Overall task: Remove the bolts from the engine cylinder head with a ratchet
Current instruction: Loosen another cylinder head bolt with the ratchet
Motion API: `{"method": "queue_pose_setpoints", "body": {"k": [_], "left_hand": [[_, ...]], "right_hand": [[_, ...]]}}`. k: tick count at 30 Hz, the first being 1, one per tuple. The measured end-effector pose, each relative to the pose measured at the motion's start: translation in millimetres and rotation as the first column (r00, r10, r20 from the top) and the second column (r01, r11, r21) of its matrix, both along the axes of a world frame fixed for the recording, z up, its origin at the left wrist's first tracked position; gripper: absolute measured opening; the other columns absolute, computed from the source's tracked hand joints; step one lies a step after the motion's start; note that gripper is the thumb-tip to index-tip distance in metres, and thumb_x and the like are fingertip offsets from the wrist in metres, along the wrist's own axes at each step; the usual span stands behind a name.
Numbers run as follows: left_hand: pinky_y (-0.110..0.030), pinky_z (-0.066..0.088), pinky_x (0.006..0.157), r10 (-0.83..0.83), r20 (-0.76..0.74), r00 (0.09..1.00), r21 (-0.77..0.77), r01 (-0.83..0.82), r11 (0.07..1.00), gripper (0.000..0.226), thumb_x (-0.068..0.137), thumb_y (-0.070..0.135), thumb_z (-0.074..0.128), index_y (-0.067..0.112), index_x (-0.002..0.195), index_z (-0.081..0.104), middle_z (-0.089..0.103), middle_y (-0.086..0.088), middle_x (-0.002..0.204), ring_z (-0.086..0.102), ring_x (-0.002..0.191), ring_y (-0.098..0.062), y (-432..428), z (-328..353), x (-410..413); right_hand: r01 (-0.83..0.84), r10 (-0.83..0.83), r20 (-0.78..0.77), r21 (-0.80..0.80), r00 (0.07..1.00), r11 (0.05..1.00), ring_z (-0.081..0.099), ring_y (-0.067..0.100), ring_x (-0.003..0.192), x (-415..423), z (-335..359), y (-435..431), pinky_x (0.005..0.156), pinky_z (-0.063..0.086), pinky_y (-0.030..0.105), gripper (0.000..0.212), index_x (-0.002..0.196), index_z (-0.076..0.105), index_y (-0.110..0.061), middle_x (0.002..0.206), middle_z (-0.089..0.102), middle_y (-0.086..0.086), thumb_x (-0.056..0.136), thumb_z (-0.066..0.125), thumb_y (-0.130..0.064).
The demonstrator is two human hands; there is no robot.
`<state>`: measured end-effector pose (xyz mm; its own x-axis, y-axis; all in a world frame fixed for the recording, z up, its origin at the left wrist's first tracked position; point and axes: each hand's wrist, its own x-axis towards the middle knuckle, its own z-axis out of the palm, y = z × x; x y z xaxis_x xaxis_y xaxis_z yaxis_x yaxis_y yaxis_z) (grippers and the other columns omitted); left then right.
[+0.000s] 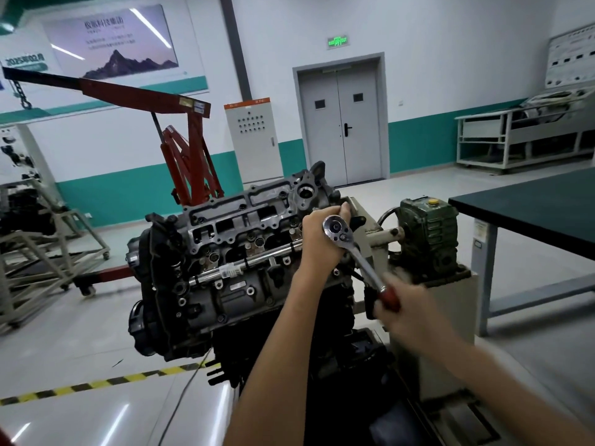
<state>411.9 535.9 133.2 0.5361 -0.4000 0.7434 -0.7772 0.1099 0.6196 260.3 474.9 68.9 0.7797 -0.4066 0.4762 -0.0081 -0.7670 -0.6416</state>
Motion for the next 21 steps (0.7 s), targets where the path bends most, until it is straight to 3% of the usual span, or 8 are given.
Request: {"method": "queue_pose_setpoints", "body": {"k": [3, 6, 10, 13, 15, 17, 19, 21], "left_hand": [[-0.028, 0.025, 0.047, 0.093, 0.005, 0.996, -0.029, -0.093, 0.995, 0.052, 0.098, 0.013, 0.051, -0.006, 0.052, 0.04, 0.036, -0.009, 0.049, 0.03, 0.046, -0.013, -5.4, 0.2, -3.2], [-0.028, 0.024, 0.046, 0.081, 0.017, 0.997, -0.002, -0.081, 0.997, 0.051, 0.098, 0.012, 0.051, -0.006, 0.052, 0.041, 0.036, -0.008, 0.049, 0.03, 0.046, -0.014, -0.8, 1.8, -1.4], [-0.028, 0.025, 0.048, -0.06, 0.063, 0.996, 0.165, 0.049, 0.985, 0.052, 0.097, 0.013, 0.056, 0.012, 0.048, 0.037, 0.036, 0.001, 0.047, 0.029, 0.045, -0.011, 9.0, 9.4, -0.8], [-0.025, 0.027, 0.048, -0.055, 0.115, 0.992, 0.266, 0.023, 0.964, 0.053, 0.095, 0.013, 0.058, 0.023, 0.047, 0.036, 0.037, 0.005, 0.046, 0.03, 0.044, -0.008, 7.7, 14.5, 1.2], [-0.027, 0.026, 0.049, -0.052, 0.073, 0.996, 0.197, 0.036, 0.98, 0.052, 0.095, 0.013, 0.058, 0.019, 0.048, 0.036, 0.036, 0.002, 0.046, 0.029, 0.045, -0.009, 7.1, 11.9, 2.6], [-0.029, 0.026, 0.049, -0.048, 0.021, 0.999, 0.106, 0.045, 0.993, 0.051, 0.096, 0.014, 0.056, 0.016, 0.049, 0.038, 0.037, 0.001, 0.046, 0.03, 0.045, -0.012, 6.1, 6.6, 2.9], [-0.028, 0.026, 0.048, -0.021, 0.011, 1.0, 0.065, 0.021, 0.998, 0.052, 0.097, 0.015, 0.054, 0.019, 0.048, 0.038, 0.037, 0.003, 0.046, 0.03, 0.044, -0.009, 2.3, 3.3, -0.3], [-0.026, 0.025, 0.046, 0.036, 0.009, 0.999, 0.048, -0.036, 0.998, 0.053, 0.098, 0.016, 0.053, 0.019, 0.048, 0.036, 0.035, 0.005, 0.045, 0.028, 0.043, -0.006, -3.7, 3.1, -3.5]], "right_hand": [[-0.113, 0.041, 0.178, 0.421, 0.983, 0.9, 0.044, 0.008, 0.039, 24.3, -25.0, 63.3, 0.041, 0.04, 0.021, 0.018, 0.08, 0.05, -0.017, 0.053, 0.048, 0.005, 0.08, 0.058, -0.001], [-0.208, 0.116, 0.205, 0.512, 0.972, 0.834, 0.042, 0.012, 0.037, 34.8, -29.0, 76.7, 0.038, 0.037, 0.024, 0.016, 0.077, 0.05, -0.014, 0.053, 0.047, 0.009, 0.08, 0.054, 0.001], [-0.128, 0.126, 0.022, 0.061, 0.992, 0.99, 0.045, 0.009, 0.045, 4.5, -5.0, -2.9, 0.046, 0.038, 0.019, 0.026, 0.071, 0.052, -0.02, 0.055, 0.051, -0.001, 0.075, 0.06, 0.004], [-0.106, 0.073, -0.119, -0.299, 0.99, 0.949, 0.053, 0.004, 0.048, -6.6, 37.7, -57.8, 0.05, 0.041, 0.016, 0.018, 0.08, 0.054, -0.021, 0.058, 0.053, -0.009, 0.079, 0.063, -0.005], [-0.054, 0.014, -0.096, -0.429, 0.995, 0.902, 0.053, 0.002, 0.051, -4.4, 47.6, -66.1, 0.051, 0.038, 0.013, 0.016, 0.086, 0.055, -0.02, 0.059, 0.05, -0.015, 0.079, 0.063, -0.009], [-0.037, 0.017, -0.077, -0.279, 0.997, 0.959, 0.054, 0.01, 0.053, -1.8, 28.6, -46.9, 0.052, 0.047, 0.022, 0.011, 0.088, 0.055, -0.013, 0.062, 0.055, -0.003, 0.08, 0.063, -0.008], [-0.026, 0.025, 0.006, 0.013, 1.0, 1.0, 0.049, 0.012, 0.052, 2.4, -3.0, -7.4, 0.052, 0.044, 0.021, 0.014, 0.093, 0.058, -0.006, 0.063, 0.056, 0.007, 0.08, 0.063, -0.006], [-0.066, 0.035, 0.097, 0.337, 0.995, 0.939, 0.046, 0.011, 0.046, 13.2, -23.1, 35.8, 0.047, 0.039, 0.022, 0.011, 0.087, 0.055, -0.013, 0.059, 0.051, 0.007, 0.081, 0.06, -0.005]]}}
